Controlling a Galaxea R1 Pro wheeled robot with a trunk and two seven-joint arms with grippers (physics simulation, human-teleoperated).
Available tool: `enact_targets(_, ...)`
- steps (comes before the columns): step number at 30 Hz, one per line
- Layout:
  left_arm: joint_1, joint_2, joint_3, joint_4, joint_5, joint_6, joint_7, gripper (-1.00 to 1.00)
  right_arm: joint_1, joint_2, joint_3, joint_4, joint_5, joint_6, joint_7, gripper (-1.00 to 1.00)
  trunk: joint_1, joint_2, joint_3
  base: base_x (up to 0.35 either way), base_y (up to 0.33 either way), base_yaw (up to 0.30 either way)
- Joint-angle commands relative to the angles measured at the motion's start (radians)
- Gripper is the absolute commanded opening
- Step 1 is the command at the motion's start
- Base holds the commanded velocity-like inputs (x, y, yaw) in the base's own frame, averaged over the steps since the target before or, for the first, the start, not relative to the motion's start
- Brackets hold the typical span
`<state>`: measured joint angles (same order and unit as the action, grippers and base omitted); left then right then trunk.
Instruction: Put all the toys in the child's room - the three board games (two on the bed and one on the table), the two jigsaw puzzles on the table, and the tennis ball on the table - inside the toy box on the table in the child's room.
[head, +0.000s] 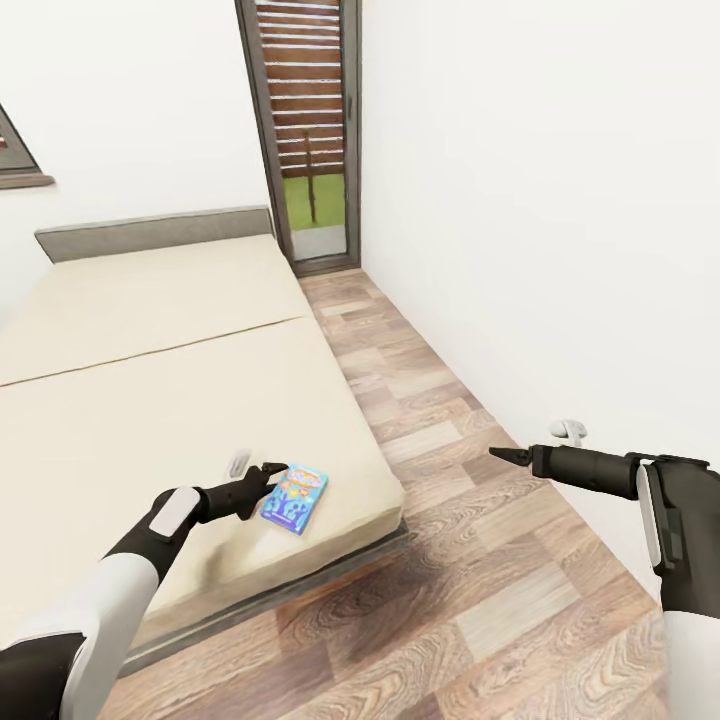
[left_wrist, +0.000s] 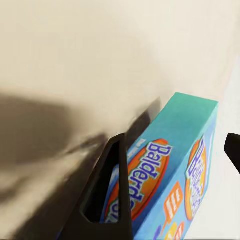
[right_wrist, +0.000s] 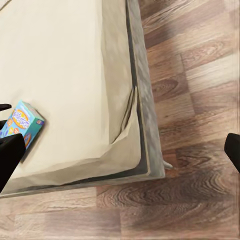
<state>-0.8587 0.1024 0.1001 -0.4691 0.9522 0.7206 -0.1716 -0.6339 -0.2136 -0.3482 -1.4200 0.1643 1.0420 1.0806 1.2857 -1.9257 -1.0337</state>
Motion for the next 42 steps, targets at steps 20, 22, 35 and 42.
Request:
enact_targets(20,0.000,0.000,0.003,0.001,-0.015,0.005,-0.005,1.00,-0.001,0.000,-0.001,0.000,0.011,0.005,0.011,1.00,0.000,0.000,-0.001,0.000,0.000,-0.199)
enact_targets(22,0.000,0.000,0.003,0.001,-0.015,0.005,-0.005,1.00,-0.001,0.000,-0.001,0.000,0.011,0.005,0.011,1.00,0.000,0.000,-0.001,0.000,0.000,-0.051)
enact_targets(35,0.000,0.000,0.004,0.001,-0.014,0.005,-0.008,1.00,-0.001,0.000,-0.002,0.000,0.011,0.005,0.011,1.00,0.000,0.000,-0.001,0.000,0.000,-0.019)
enact_targets(42,0.000,0.000,0.004,0.001,-0.012,0.005,-0.009,1.00,-0.001,0.000,-0.002,0.000,0.010,0.005,0.011,1.00,0.000,0.000,-0.001,0.000,0.000,-0.003)
